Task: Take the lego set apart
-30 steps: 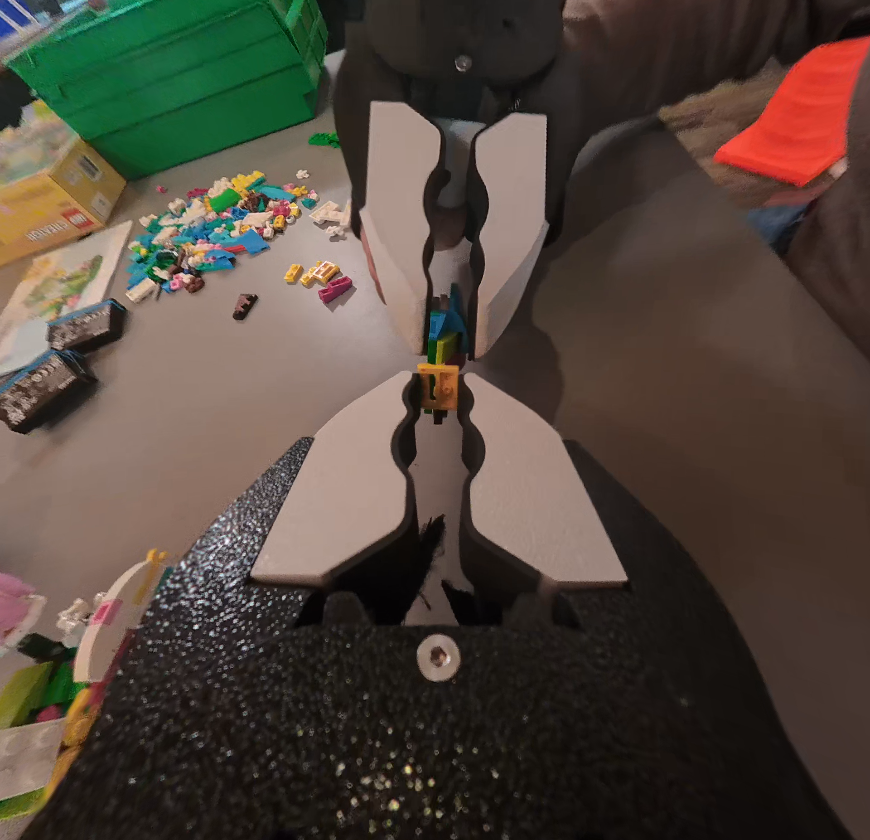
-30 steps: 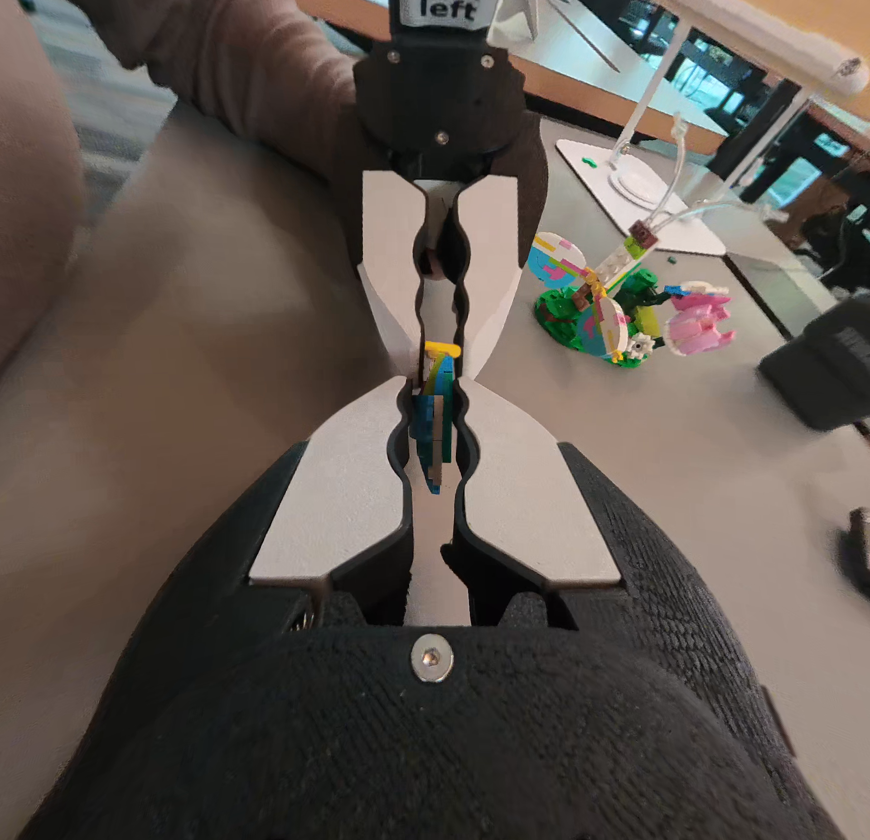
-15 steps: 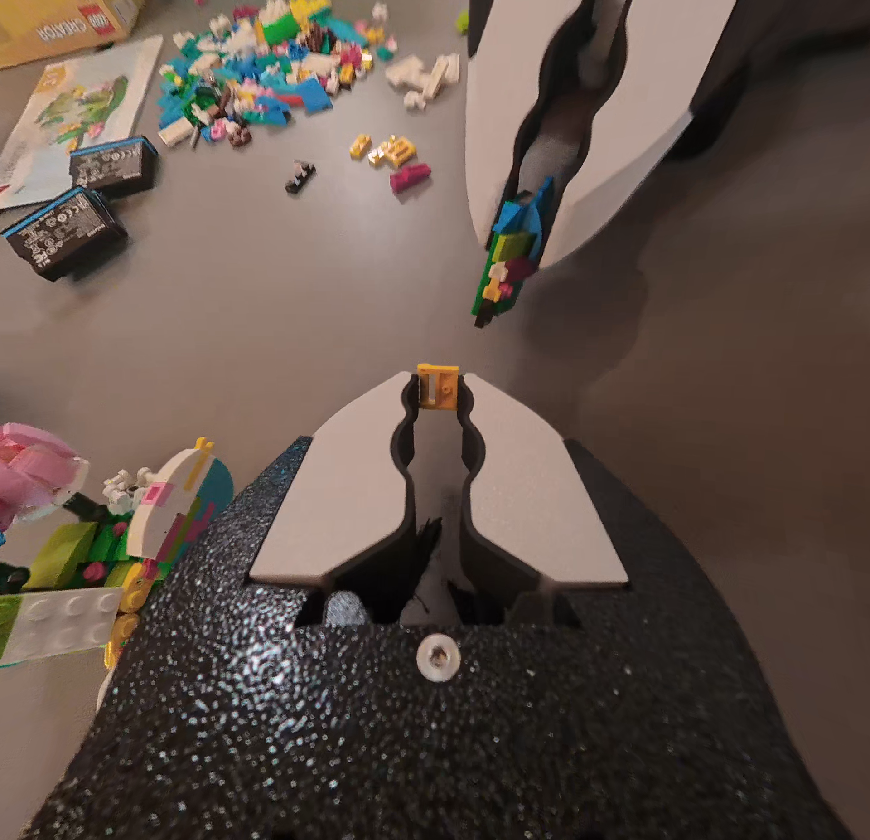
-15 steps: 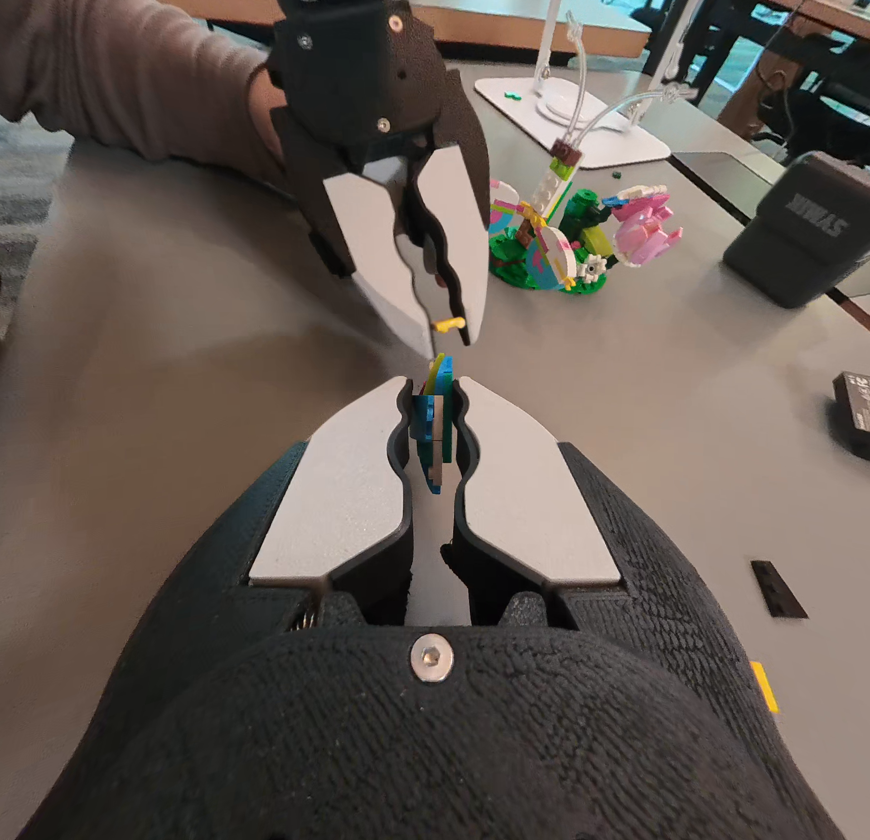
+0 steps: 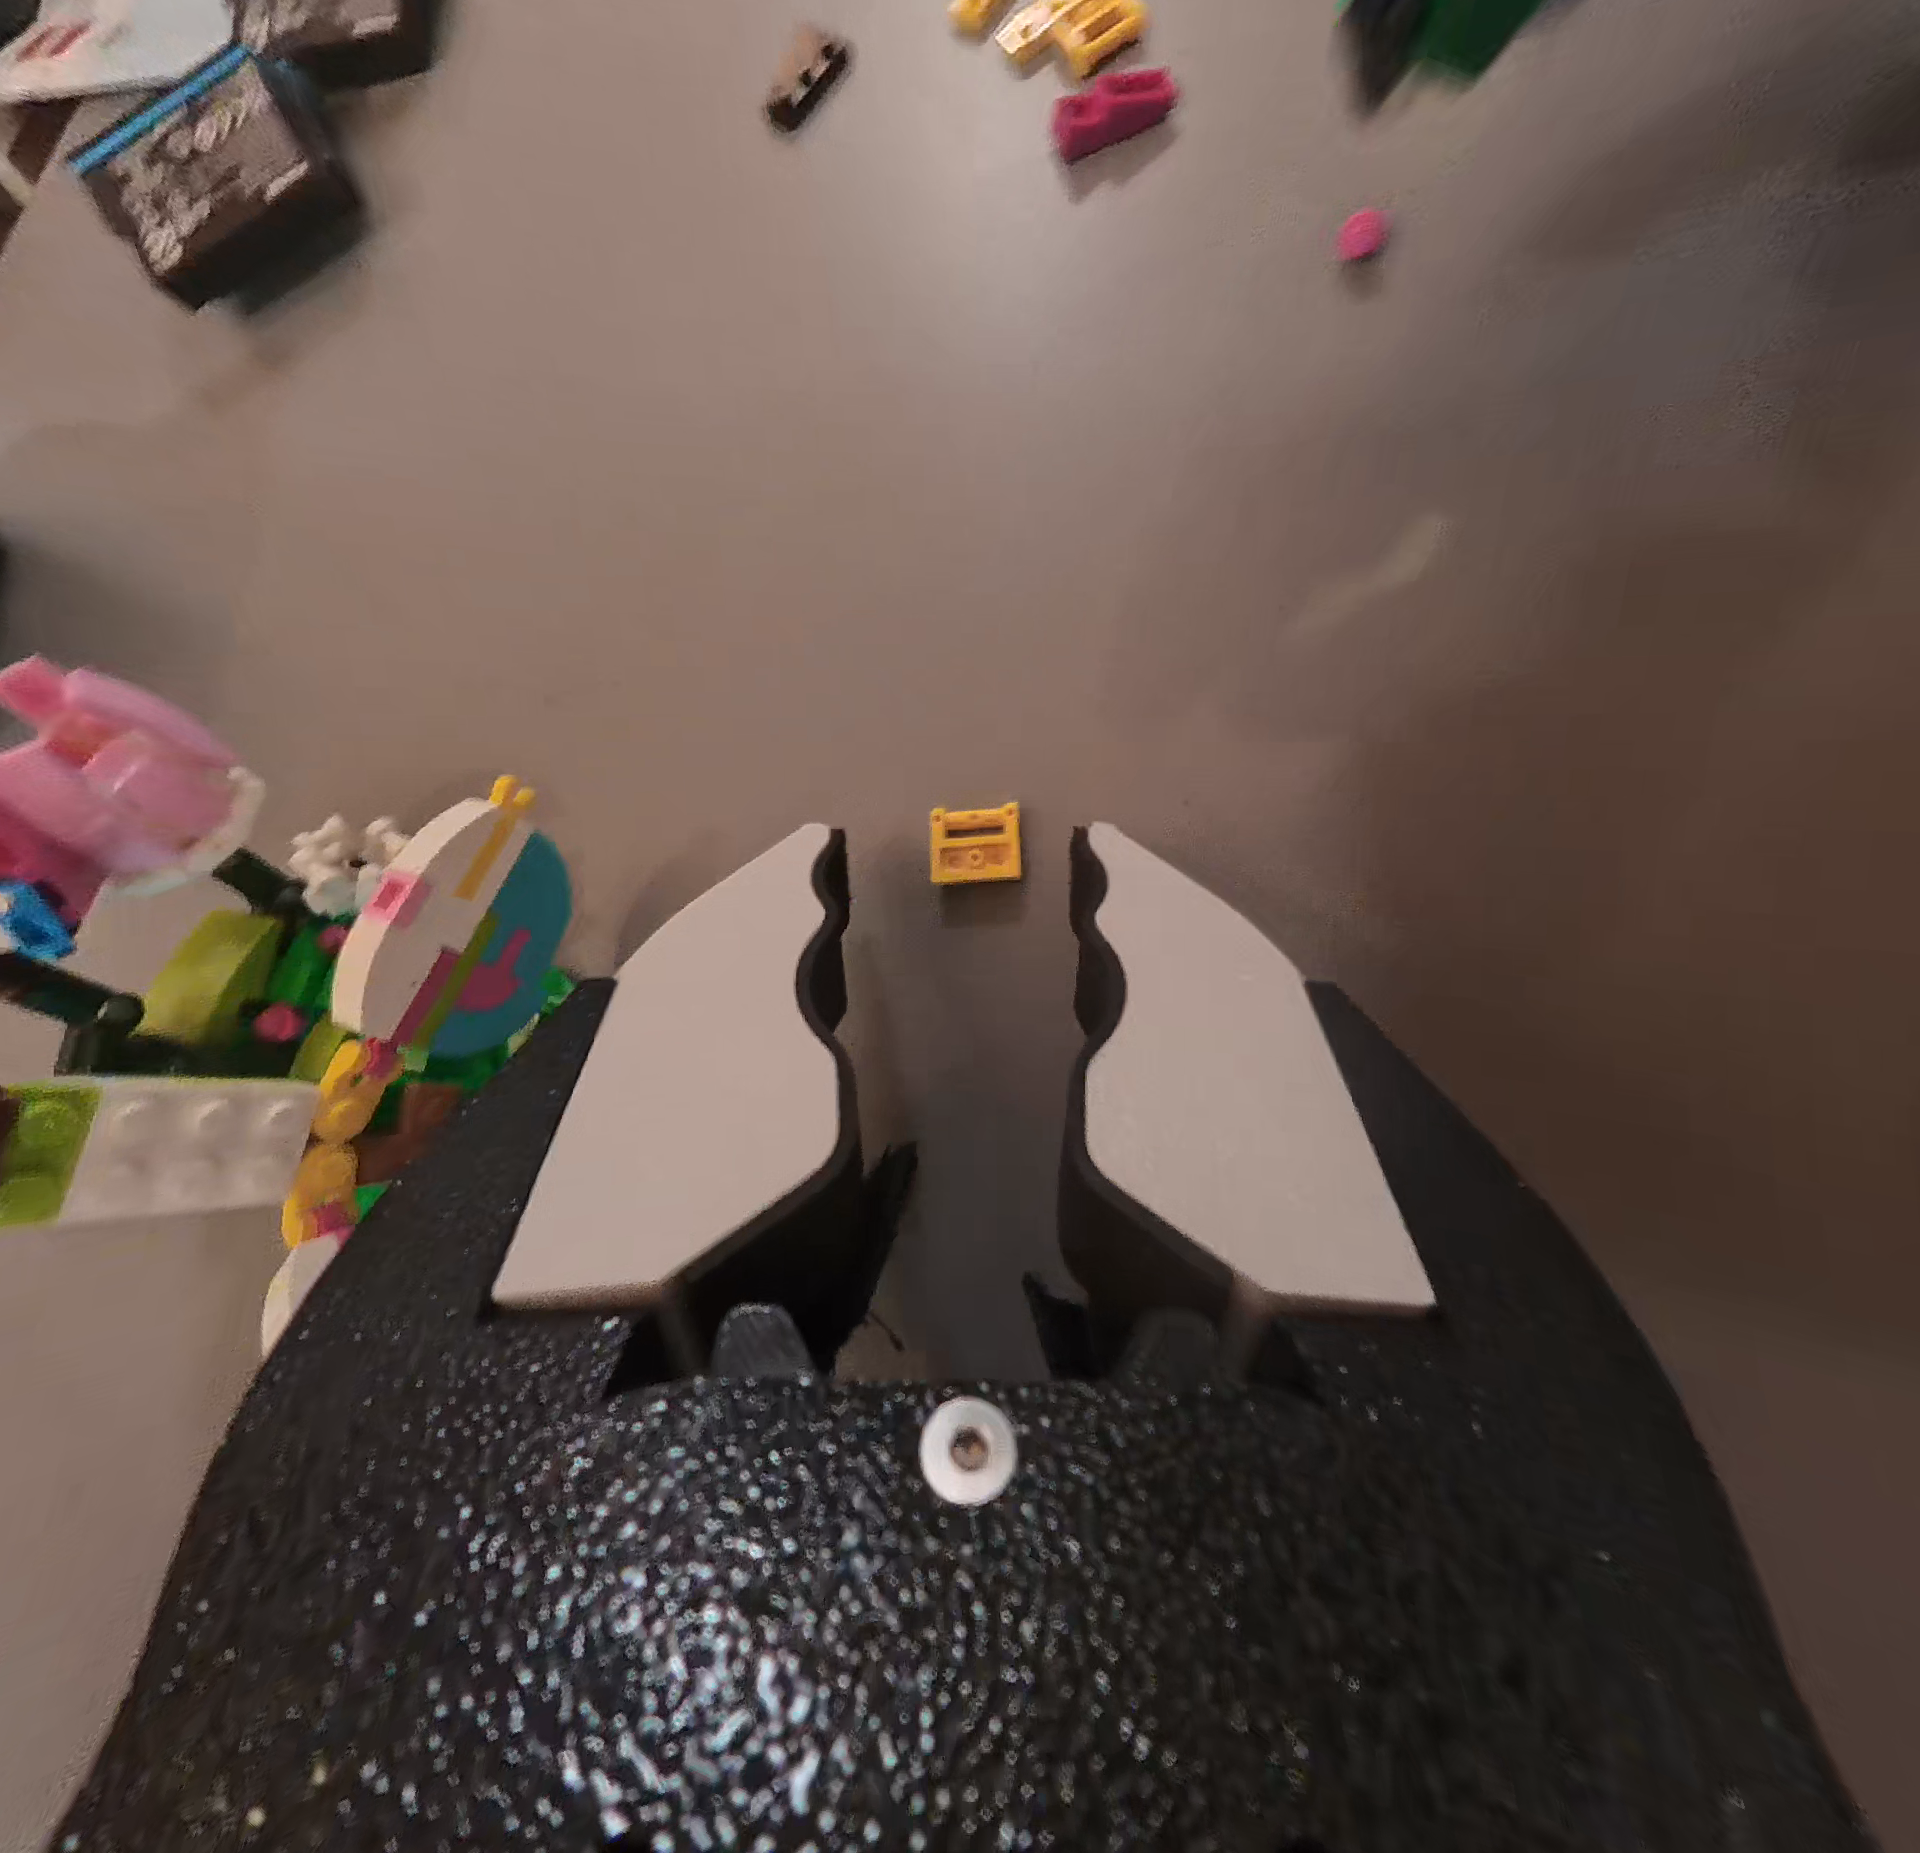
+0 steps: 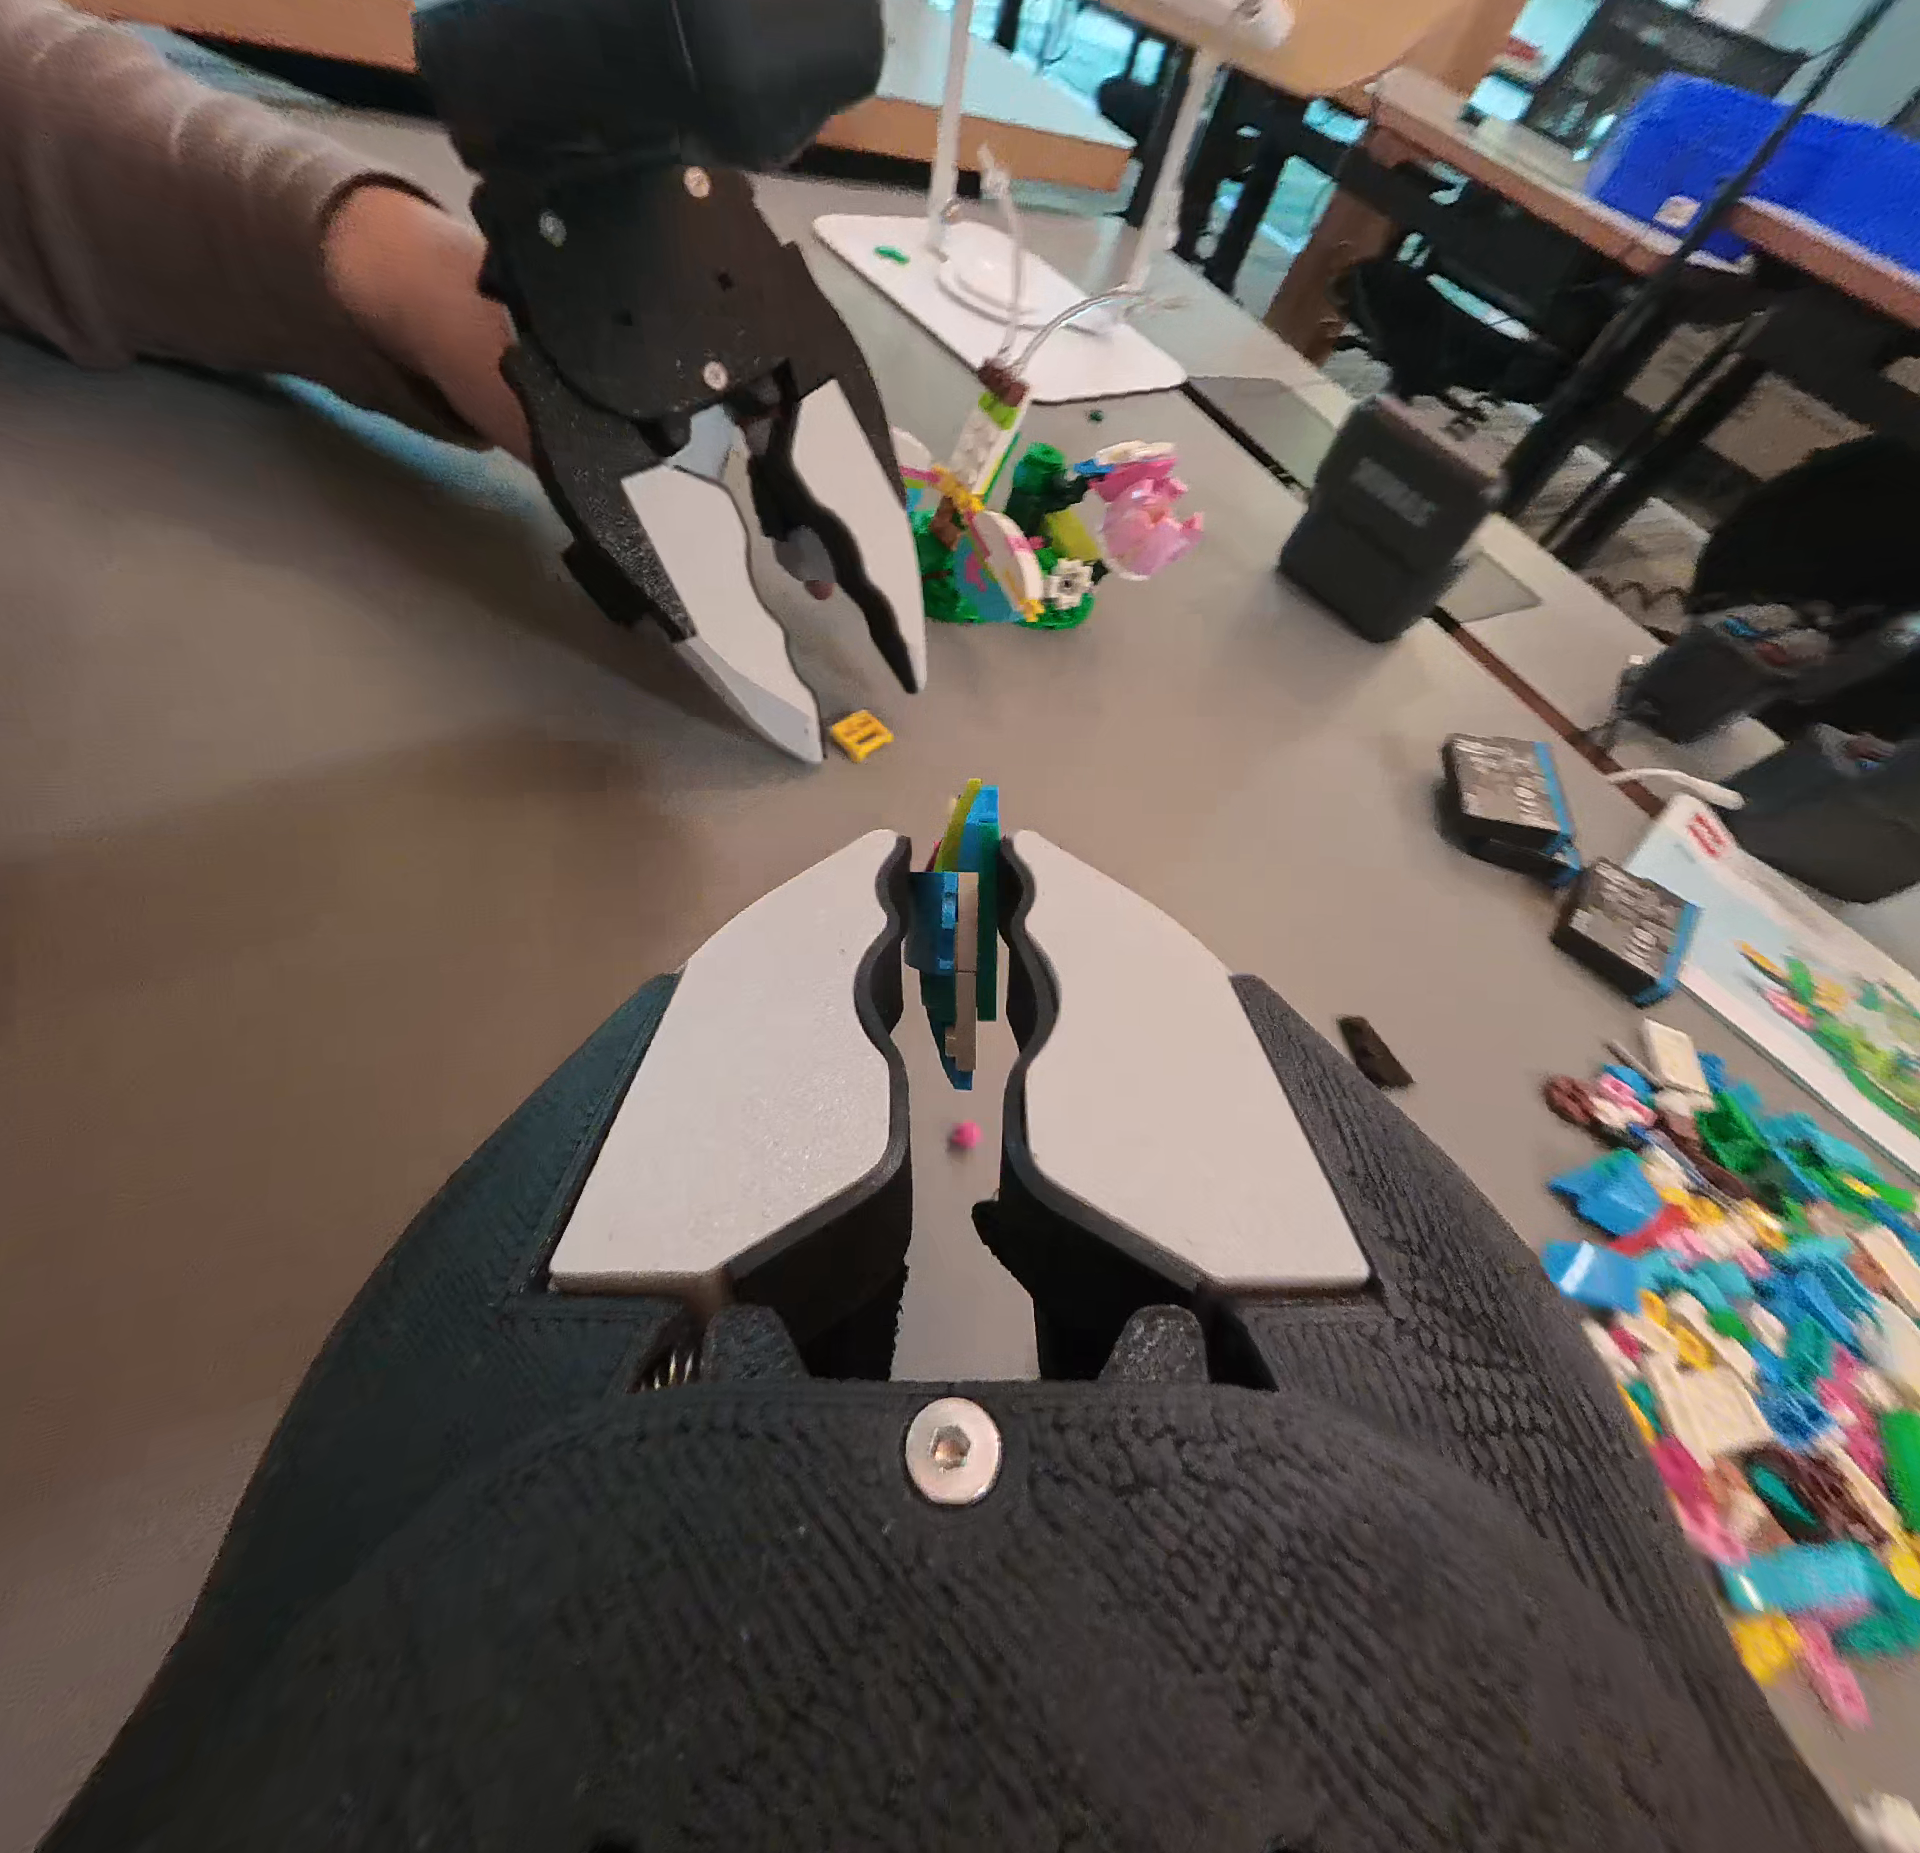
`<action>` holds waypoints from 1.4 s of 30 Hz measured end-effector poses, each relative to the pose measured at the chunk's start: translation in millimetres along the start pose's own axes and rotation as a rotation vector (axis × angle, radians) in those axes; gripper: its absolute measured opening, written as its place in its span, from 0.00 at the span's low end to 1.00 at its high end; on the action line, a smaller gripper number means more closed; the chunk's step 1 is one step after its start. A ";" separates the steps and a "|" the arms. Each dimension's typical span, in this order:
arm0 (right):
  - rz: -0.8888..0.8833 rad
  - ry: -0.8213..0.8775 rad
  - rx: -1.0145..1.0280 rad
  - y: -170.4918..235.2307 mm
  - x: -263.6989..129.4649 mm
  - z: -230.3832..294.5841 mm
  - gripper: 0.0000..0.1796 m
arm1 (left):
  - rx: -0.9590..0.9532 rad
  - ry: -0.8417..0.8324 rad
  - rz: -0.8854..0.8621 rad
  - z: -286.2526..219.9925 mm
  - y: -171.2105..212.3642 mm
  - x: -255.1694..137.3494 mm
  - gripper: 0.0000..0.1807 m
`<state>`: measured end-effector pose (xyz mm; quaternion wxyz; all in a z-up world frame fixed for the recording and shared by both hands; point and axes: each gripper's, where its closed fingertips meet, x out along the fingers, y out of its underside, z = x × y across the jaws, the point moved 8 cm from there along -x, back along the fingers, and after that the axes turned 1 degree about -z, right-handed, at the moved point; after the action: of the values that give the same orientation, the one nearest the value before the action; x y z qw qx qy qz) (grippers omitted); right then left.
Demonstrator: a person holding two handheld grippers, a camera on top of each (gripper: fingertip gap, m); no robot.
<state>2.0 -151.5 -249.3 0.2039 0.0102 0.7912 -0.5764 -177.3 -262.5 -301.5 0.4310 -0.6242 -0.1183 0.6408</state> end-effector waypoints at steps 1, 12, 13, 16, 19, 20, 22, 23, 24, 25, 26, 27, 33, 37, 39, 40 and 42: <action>-0.012 0.023 0.007 -0.4 -7.9 -2.2 0.08 | -0.029 0.002 0.010 0.4 -0.6 0.6 0.21; -0.169 0.187 0.106 4.5 -75.5 -25.0 0.08 | -0.059 0.064 -0.097 -2.8 -38.7 19.8 0.08; -0.173 0.189 0.119 7.0 -77.1 -27.5 0.08 | -0.027 0.066 -0.145 -6.2 -51.8 25.3 0.08; -0.172 0.191 0.156 15.7 -78.1 -34.3 0.08 | 0.042 0.071 -0.237 -9.7 -88.5 49.2 0.08; -0.168 0.188 0.192 24.5 -78.1 -39.5 0.08 | 0.044 0.128 -0.234 -3.6 -111.0 80.0 0.09; -0.166 0.189 0.201 27.2 -78.0 -40.6 0.08 | 0.031 0.148 -0.225 -0.4 -114.9 89.4 0.09; -0.163 0.189 0.218 32.3 -77.3 -41.8 0.08 | 0.012 0.187 -0.208 4.5 -118.3 104.5 0.09; -0.163 0.187 0.227 34.3 -76.8 -41.9 0.08 | 0.007 0.197 -0.203 6.2 -118.7 109.5 0.09; -0.165 0.185 0.236 36.1 -76.1 -42.0 0.08 | 0.005 0.196 -0.200 7.5 -119.0 112.7 0.09; -0.166 0.183 0.245 37.8 -75.3 -42.1 0.08 | 0.008 0.199 -0.203 7.9 -119.4 113.3 0.13; -0.169 0.179 0.254 39.2 -74.3 -42.4 0.08 | 0.008 0.206 -0.221 7.7 -120.7 111.8 0.17; -0.175 0.172 0.265 40.6 -73.2 -42.8 0.08 | -0.001 0.206 -0.242 8.2 -122.4 109.3 0.20; -0.257 0.107 0.352 42.3 -66.3 -47.3 0.08 | -0.016 0.361 -0.449 2.9 -132.2 77.9 0.25; -0.278 0.050 0.321 35.3 -63.2 -44.2 0.08 | 0.115 0.481 -0.619 -16.9 -141.5 41.9 0.17; -0.275 0.021 0.293 31.2 -61.8 -41.9 0.08 | 0.187 0.471 -0.605 -26.0 -143.0 35.5 0.13; -0.274 0.006 0.283 29.4 -61.4 -40.9 0.08 | 0.210 0.471 -0.602 -30.1 -143.5 33.5 0.10; -0.266 -0.015 0.262 26.7 -60.9 -39.5 0.08 | 0.233 0.447 -0.588 -33.5 -143.9 32.5 0.07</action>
<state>52.3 -92.9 -243.2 0.1289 -0.0723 0.7020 -0.6966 -83.9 -166.3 -231.4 0.6795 -0.6347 -0.1218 0.3472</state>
